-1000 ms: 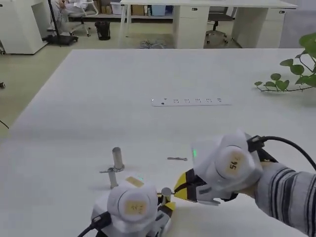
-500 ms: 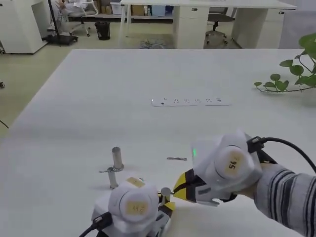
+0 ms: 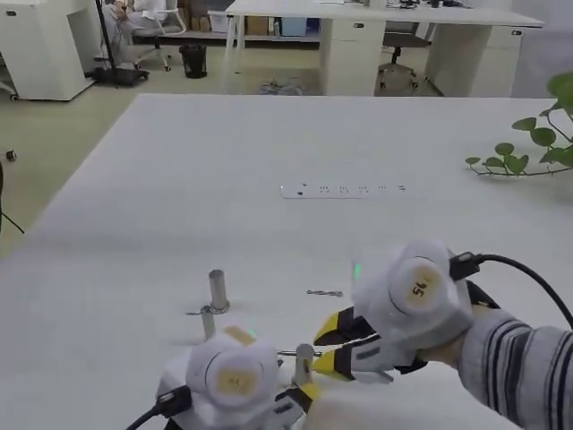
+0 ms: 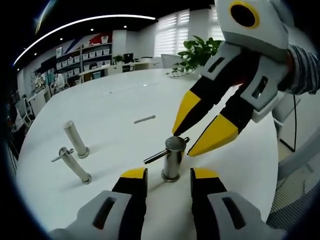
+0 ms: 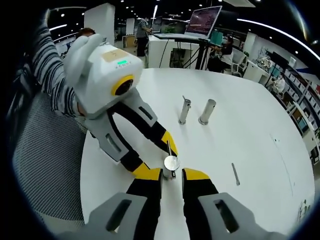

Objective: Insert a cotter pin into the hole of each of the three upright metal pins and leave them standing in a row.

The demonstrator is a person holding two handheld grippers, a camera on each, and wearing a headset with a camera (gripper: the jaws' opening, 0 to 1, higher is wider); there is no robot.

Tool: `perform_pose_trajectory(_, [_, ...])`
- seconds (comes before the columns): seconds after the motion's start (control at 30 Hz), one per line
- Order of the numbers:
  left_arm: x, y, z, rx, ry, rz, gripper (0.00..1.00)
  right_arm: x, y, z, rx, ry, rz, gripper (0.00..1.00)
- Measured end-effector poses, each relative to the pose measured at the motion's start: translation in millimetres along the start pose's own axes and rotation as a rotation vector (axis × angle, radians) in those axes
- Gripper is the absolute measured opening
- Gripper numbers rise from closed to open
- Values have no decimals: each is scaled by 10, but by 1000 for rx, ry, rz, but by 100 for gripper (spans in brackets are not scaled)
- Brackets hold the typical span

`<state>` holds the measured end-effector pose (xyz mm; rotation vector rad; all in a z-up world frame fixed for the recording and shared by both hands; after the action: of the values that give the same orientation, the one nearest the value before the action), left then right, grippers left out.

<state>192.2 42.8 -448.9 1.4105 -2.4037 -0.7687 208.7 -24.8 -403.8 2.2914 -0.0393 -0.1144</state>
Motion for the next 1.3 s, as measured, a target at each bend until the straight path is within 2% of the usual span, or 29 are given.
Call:
perform_pose_trajectory(0.1, [-8, 55, -10, 7, 5, 16, 38, 8, -53, -12, 33, -49, -14, 11])
perform_pose_trajectory(0.27, [-34, 142, -12, 16, 27, 30, 45, 31, -134, 5, 38, -80, -24, 11])
perform_pose_trajectory(0.5, [-88, 266, -13, 40, 54, 36, 53, 43, -154, 6, 37, -100, -31, 9])
perform_pose_trajectory(0.6, [-111, 312, -5, 38, 78, 43, 56, 44, -152, 6, 38, -103, -35, 8])
perform_pose_trajectory(0.67, [-132, 355, -24, 57, 105, 41, 59, 42, -154, 3, 37, -105, -37, 8])
perform_pose_trajectory(0.77, [-169, 405, -28, 68, 110, 37, 62, 42, -154, -9, 32, -98, -38, 8])
perform_pose_trajectory(0.9, [-255, 489, -17, 80, 100, 13, 67, 69, -155, -57, 23, -75, -28, 8])
perform_pose_trajectory(1.0, [-340, 555, 9, 89, 116, -4, 70, 123, -158, -122, 31, -78, -29, 8])
perform_pose_trajectory(1.17, [-465, 607, 45, 80, 138, -30, 73, 213, -186, -210, 26, -67, -23, 8])
perform_pose_trajectory(1.3, [-544, 645, 37, 91, 140, -48, 78, 284, -232, -276, 18, -64, -22, 8])
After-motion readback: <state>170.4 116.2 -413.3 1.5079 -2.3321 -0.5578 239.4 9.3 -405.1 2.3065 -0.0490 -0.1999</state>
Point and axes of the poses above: the centre of the closed fingertips' face, and the gripper's own axes: y roughly backward along the fingers, x roughly to its right, z roughly out of its underside, the point moved 5 cm from there along y, roughly backward along the fingers, and after that the axes turned 13 degrees about -z, right-handed, at the moved point
